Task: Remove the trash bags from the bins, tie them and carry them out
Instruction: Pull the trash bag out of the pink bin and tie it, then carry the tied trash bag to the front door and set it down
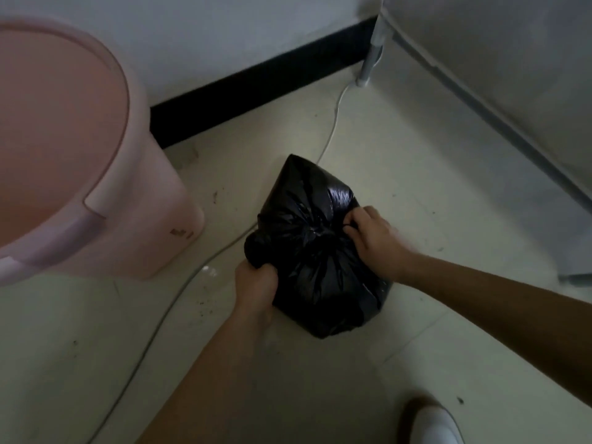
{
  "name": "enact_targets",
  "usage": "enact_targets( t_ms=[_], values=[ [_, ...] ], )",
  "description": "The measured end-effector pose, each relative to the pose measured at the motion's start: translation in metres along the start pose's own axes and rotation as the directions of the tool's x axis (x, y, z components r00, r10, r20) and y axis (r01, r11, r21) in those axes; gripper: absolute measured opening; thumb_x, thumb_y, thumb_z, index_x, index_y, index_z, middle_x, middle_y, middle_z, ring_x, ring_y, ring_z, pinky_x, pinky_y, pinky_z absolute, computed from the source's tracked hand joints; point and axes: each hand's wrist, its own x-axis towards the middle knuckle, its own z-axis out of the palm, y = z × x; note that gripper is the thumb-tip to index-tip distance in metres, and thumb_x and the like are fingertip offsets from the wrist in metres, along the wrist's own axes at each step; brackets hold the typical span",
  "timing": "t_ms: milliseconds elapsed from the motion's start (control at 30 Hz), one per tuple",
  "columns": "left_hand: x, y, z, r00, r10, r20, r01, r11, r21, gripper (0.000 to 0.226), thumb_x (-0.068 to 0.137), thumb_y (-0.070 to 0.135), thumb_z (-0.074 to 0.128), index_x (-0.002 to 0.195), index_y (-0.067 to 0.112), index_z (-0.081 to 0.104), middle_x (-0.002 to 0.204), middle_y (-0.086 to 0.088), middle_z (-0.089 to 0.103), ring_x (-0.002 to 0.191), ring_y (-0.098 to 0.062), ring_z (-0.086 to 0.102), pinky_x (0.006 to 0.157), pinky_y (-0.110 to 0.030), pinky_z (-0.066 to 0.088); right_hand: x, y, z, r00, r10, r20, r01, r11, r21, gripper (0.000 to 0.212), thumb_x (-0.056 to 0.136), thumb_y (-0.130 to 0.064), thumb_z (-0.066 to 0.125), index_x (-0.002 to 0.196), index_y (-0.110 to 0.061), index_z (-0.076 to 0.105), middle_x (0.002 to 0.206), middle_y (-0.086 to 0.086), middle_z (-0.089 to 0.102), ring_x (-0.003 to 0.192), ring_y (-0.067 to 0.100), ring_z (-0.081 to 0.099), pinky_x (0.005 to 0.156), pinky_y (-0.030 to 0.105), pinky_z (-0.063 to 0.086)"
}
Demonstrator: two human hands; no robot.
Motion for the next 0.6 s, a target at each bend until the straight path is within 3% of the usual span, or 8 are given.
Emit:
enact_targets(
  t_ms=[100,200,333,467,600],
  values=[
    [-0.028,-0.002,-0.013,0.999,-0.029,-0.023,0.03,0.998,0.056,0.018,0.092,-0.001,0.055,0.09,0.007,0.071,0.095,-0.01,0.074,0.098,-0.033,0.069,0.086,-0.044,0.058,-0.024,-0.02,0.002,0.999,-0.015,-0.029,0.017,0.997,0.073,0.01,0.103,-0.021,0.043,0.107,-0.016,0.05,0.106,-0.003,0.044,0.094,0.026,0.054,0.086,0.036,0.043],
    [-0.073,0.028,-0.022,0.998,-0.017,-0.064,0.018,1.0,0.017,0.025,0.093,-0.002,0.052,0.084,0.015,0.068,0.089,-0.002,0.072,0.09,-0.024,0.07,0.075,-0.035,0.061,-0.047,-0.054,-0.019,0.999,0.03,-0.046,-0.022,0.986,0.165,0.011,0.104,-0.02,0.041,0.109,-0.015,0.05,0.106,-0.002,0.048,0.092,0.02,0.053,0.079,0.029,0.037],
    [-0.132,0.104,-0.029,0.988,0.152,-0.035,-0.151,0.988,0.044,0.016,0.088,0.012,0.054,0.089,0.018,0.069,0.088,0.006,0.074,0.085,-0.013,0.07,0.07,-0.026,0.057,-0.069,-0.113,-0.08,0.984,0.065,-0.167,-0.014,0.958,0.288,0.013,0.104,-0.014,0.044,0.11,-0.007,0.053,0.105,0.004,0.053,0.086,0.015,0.051,0.071,0.021,0.032],
    [-0.209,0.202,-0.039,0.956,0.293,0.003,-0.291,0.948,0.129,0.012,0.091,0.008,0.046,0.088,0.003,0.057,0.086,-0.009,0.062,0.083,-0.022,0.058,0.072,-0.037,0.045,-0.1,-0.188,-0.176,0.959,0.092,-0.267,0.014,0.929,0.369,0.006,0.104,-0.014,0.043,0.104,-0.012,0.049,0.1,0.004,0.055,0.081,0.008,0.047,0.067,0.019,0.031],
    [-0.311,0.319,-0.042,0.92,0.386,0.074,-0.392,0.913,0.112,0.027,0.082,0.023,0.047,0.091,0.005,0.065,0.09,-0.013,0.071,0.089,-0.03,0.066,0.08,-0.045,0.054,-0.136,-0.266,-0.297,0.951,0.065,-0.302,0.058,0.922,0.382,0.008,0.104,-0.018,0.041,0.098,-0.019,0.046,0.096,0.001,0.053,0.077,0.004,0.047,0.068,0.01,0.035]
  ],
)
